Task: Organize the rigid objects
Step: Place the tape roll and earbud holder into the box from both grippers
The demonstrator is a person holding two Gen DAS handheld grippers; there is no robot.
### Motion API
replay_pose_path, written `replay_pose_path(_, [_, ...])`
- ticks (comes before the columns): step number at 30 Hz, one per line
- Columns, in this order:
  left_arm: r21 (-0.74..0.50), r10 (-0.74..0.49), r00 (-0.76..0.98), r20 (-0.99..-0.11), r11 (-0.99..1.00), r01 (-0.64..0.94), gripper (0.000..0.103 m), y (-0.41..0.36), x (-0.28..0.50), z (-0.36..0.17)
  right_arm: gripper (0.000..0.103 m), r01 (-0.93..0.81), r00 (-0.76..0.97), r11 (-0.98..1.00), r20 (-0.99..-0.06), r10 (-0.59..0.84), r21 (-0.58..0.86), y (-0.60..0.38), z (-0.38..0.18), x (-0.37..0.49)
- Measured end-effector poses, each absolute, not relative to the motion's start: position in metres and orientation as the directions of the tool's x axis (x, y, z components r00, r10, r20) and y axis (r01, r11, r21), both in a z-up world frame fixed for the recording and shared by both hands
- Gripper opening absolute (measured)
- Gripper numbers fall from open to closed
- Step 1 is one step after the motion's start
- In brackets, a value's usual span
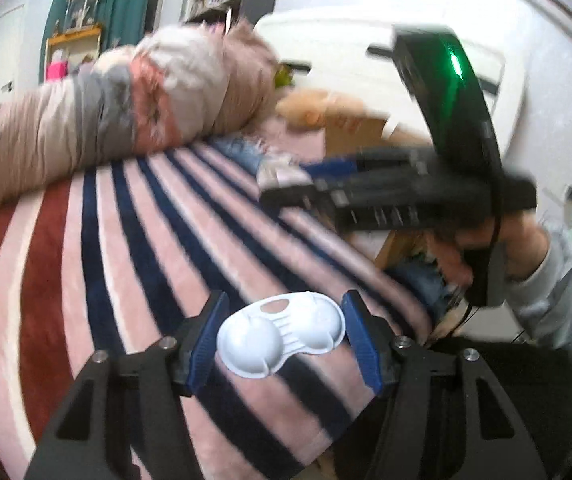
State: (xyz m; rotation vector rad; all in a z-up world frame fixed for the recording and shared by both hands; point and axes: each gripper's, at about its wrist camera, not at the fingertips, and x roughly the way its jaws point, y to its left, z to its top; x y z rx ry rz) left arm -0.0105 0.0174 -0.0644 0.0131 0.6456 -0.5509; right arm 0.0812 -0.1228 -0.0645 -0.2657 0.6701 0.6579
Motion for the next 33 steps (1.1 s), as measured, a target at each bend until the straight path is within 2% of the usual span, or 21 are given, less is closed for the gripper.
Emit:
replay_pose_path(8, [-0.092,-0.538,0.681,-0.497,0.813,0.575,0.056,-0.036,0.011,0.023,0.044,-0.576,0.694,0.817,-0.552,0.462,-0.04,-0.194,-0.007,0.055])
replay_pose_path(13, [-0.047,-0.549,0.644,-0.532,0.779,0.625,0.056,-0.108,0.045,0.043,0.044,-0.488,0.742,0.872,-0.543,0.393,-0.035,-0.259,0.007,0.059])
replay_pose_path(18, [-0.046,-0.553,0.573,-0.605,0.743,0.668,0.056,-0.183,0.082,0.045,0.044,-0.399,0.745,0.916,-0.596,0.3,-0.039,-0.322,0.006,0.084])
replay_pose_path(21, [-0.034,-0.506,0.546,-0.668,0.753,0.657,0.056,-0.217,0.108,0.036,0.044,-0.393,0.716,0.918,-0.642,0.275,-0.045,-0.342,-0.002,0.101])
replay_pose_path(25, [-0.02,-0.465,0.53,-0.709,0.765,0.644,0.056,-0.238,0.132,0.025,0.044,-0.396,0.7,0.913,-0.677,0.229,-0.101,-0.346,-0.016,0.124])
replay_pose_path(29, [-0.004,-0.431,0.518,-0.739,0.771,0.636,0.056,-0.249,0.145,0.016,0.059,-0.367,0.719,0.917,-0.673,0.174,-0.155,-0.352,-0.029,0.132])
replay_pose_path(33, [-0.006,-0.406,0.508,-0.76,0.785,0.619,0.056,-0.25,0.158,0.006,0.06,-0.385,0.706,0.918,-0.671,0.226,-0.096,-0.361,-0.033,0.134])
